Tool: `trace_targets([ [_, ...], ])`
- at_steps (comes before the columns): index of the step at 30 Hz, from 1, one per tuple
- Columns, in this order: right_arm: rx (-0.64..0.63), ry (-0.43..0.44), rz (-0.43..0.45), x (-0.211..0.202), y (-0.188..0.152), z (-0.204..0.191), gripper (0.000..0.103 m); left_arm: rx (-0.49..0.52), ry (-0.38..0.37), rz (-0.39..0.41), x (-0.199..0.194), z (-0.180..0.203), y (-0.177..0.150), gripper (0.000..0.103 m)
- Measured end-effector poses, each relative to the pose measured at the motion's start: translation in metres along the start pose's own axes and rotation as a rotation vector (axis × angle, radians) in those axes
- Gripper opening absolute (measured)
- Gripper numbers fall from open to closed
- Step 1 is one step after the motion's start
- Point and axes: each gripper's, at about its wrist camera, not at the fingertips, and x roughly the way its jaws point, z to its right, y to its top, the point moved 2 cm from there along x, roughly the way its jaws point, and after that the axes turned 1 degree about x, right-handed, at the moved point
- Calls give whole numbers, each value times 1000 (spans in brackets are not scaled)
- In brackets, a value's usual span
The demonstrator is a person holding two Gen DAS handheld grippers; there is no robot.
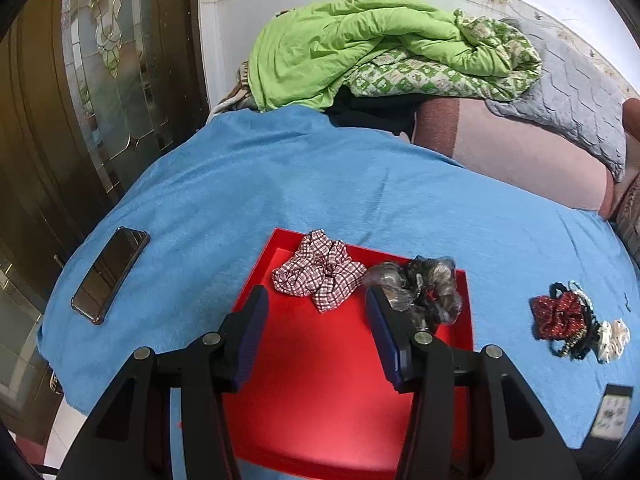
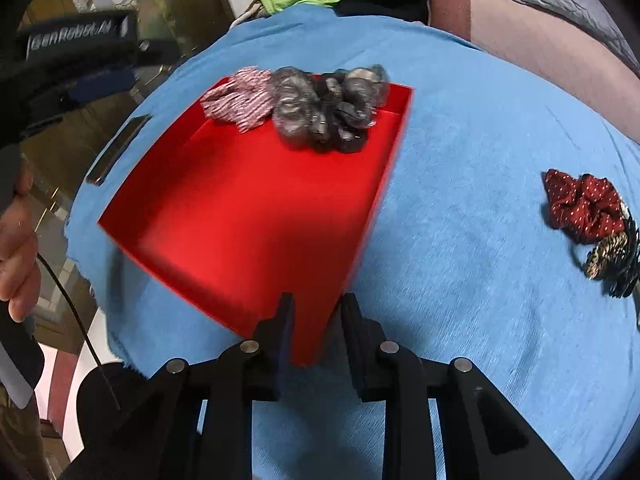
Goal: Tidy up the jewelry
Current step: 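Move both open grippers back toward the remaining hair accessories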
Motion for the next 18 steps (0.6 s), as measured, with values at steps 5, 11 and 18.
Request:
trace_targets([
  [5,-11,36,-7,-4,-9,-11,26,12,-18,14,-22,17,-4,49],
  [11,-13,19,86,-41,-16,4,55,19,-12,38,-46,41,-14,68],
  [18,8,-76,186,-91,-40,45,61,63,-76,43,-68,87,-33,84],
])
